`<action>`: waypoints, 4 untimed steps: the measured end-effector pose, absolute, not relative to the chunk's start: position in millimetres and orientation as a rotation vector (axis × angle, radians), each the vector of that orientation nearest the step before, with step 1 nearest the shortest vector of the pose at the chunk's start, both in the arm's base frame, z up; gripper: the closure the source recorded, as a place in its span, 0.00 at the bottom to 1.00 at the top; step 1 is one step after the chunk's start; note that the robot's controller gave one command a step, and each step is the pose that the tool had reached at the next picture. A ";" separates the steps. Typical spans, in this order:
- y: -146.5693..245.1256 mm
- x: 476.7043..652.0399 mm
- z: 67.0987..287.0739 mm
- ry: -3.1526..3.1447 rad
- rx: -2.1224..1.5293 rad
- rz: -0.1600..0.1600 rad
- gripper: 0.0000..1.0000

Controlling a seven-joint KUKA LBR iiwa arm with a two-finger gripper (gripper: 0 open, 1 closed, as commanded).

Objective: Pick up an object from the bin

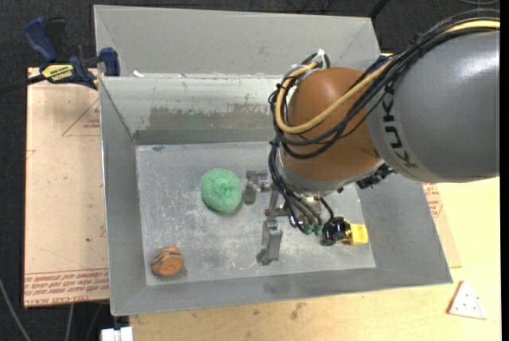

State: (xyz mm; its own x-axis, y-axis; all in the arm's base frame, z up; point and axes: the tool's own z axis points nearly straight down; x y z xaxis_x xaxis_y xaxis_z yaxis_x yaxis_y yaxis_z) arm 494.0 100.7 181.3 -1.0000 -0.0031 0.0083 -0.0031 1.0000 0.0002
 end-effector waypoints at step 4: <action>111.2 581.8 165.5 -3.137 0.100 -0.001 0.00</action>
Offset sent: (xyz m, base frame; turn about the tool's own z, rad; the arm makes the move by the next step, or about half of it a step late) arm 0.0829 0.0206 -0.0528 -0.0441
